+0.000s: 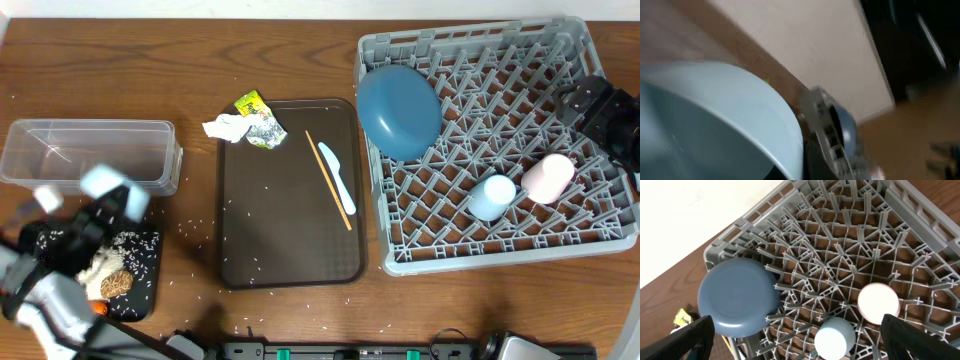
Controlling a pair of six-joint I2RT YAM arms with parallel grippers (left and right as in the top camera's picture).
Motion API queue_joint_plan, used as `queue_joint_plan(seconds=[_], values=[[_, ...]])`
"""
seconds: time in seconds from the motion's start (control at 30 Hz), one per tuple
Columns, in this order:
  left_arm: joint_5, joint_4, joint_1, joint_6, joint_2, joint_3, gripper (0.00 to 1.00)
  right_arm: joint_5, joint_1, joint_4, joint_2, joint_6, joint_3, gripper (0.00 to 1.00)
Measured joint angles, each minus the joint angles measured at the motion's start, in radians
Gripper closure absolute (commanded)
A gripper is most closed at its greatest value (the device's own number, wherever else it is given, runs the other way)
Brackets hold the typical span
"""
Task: Sort waste into correct bins and load items into the dishwasher rack
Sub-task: 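Carry the light-blue bowl right over the brown tray toward the rack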
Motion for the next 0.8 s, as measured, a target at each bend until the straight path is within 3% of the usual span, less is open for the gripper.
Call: queue_joint_plan(seconds=[0.27,0.33,0.53,0.8], values=[[-0.003,0.772,-0.565,-0.476,-0.043,0.040,0.94,-0.003,0.000,-0.003,0.000,0.001,0.000,0.01],[-0.011,0.902,-0.699,-0.580,-0.042,0.042,0.94,-0.004,0.000,-0.008,0.000,0.001,0.000,0.01],[-0.139,0.952,-1.051,-0.739,-0.034,0.042,0.94,-0.004,0.000,-0.024,0.000,0.002,0.000,0.01],[-0.392,0.953,-1.364,-0.711,-0.023,0.042,0.94,-0.004,0.000,-0.060,0.000,0.002,0.000,0.01]])
